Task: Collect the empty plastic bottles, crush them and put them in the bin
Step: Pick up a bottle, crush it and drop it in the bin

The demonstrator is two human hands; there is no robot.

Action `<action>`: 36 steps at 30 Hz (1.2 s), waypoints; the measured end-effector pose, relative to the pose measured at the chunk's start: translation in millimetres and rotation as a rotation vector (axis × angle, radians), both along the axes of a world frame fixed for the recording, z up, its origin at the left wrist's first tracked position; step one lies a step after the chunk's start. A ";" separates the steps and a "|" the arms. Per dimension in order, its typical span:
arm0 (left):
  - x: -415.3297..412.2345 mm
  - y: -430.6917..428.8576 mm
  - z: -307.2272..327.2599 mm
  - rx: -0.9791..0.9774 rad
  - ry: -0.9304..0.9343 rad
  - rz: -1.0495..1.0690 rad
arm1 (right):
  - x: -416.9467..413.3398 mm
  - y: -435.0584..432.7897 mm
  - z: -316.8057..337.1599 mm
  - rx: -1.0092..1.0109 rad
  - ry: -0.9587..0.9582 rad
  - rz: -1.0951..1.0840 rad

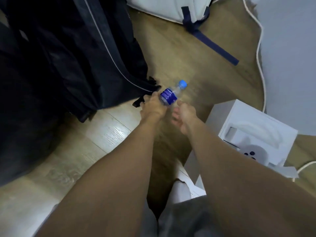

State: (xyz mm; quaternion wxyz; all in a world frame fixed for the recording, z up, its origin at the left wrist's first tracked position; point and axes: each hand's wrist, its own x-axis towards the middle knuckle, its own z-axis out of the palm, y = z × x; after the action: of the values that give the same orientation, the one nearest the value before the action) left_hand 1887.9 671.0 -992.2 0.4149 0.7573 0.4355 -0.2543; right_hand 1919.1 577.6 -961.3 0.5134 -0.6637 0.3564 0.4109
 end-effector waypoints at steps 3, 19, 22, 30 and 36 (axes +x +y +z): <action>1.0 -4.2 -28.3 0.064 0.039 -0.066 | 7.5 7.1 -21.5 -0.020 0.034 0.075; -63.8 34.5 234.4 -0.191 -0.272 0.378 | -44.6 -9.0 218.9 0.222 -0.010 -0.244; -65.2 54.0 321.0 -0.236 -0.326 0.672 | -38.4 11.3 302.8 0.224 -0.059 -0.202; -81.9 112.4 558.9 -0.300 -0.536 0.833 | -21.8 72.2 538.6 0.434 -0.254 -0.028; -131.9 127.3 712.9 -0.186 -0.783 0.816 | -40.4 102.7 690.5 0.651 -0.440 0.167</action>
State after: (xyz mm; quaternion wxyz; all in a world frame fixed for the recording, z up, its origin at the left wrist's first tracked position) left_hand 1756.0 798.3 -279.4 0.6749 0.5257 0.4823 0.1887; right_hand 1878.7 680.3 -270.8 0.7257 -0.5653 0.0341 0.3906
